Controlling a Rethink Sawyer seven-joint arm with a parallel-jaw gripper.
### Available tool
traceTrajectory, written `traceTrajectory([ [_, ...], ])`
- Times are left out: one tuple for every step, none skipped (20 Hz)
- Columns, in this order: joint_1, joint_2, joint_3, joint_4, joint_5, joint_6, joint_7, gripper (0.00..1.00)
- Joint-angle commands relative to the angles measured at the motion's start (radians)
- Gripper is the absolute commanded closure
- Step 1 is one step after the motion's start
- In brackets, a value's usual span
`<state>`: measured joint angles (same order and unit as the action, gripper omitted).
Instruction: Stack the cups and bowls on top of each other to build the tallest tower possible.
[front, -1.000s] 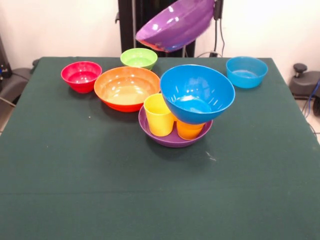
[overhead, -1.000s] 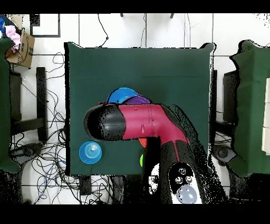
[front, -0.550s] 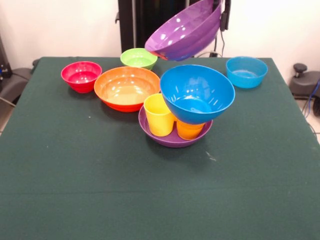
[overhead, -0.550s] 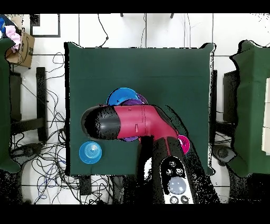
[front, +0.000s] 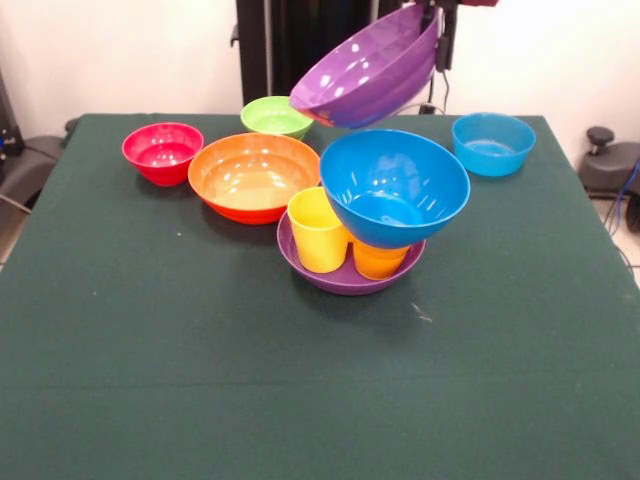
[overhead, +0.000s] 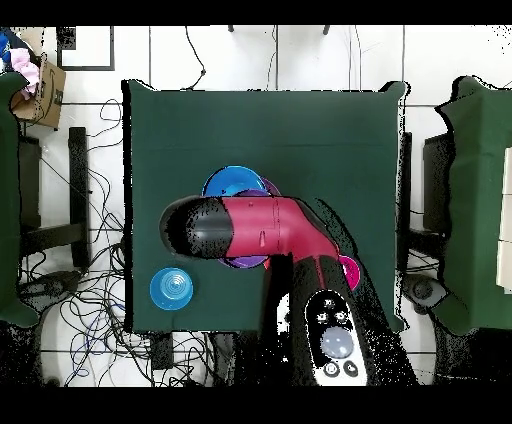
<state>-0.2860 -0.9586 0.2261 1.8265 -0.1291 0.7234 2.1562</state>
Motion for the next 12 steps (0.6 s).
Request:
traceTrajectory([
  [0.026, 0.080, -0.026, -0.089, 0.022, -0.061, 0.165, 1.00],
  [0.035, 0.090, -0.033, -0.094, 0.020, -0.072, 0.174, 1.00],
  [0.038, 0.095, -0.036, -0.094, 0.022, -0.081, 0.175, 1.00],
  [0.044, 0.100, -0.040, -0.096, 0.023, -0.091, 0.180, 1.00],
  [0.044, 0.104, -0.042, -0.095, 0.027, -0.098, 0.177, 1.00],
  [0.047, 0.109, -0.045, -0.101, 0.029, -0.099, 0.176, 1.00],
  [0.050, 0.114, -0.048, -0.108, 0.032, -0.100, 0.176, 1.00],
  [0.054, 0.114, -0.050, -0.105, 0.035, -0.105, 0.177, 1.00],
  [0.057, 0.114, -0.052, -0.101, 0.039, -0.110, 0.179, 1.00],
  [0.061, 0.117, -0.054, -0.107, 0.043, -0.108, 0.179, 1.00],
  [0.063, 0.118, -0.057, -0.108, 0.046, -0.110, 0.179, 1.00],
  [0.067, 0.118, -0.059, -0.109, 0.051, -0.110, 0.180, 1.00],
])
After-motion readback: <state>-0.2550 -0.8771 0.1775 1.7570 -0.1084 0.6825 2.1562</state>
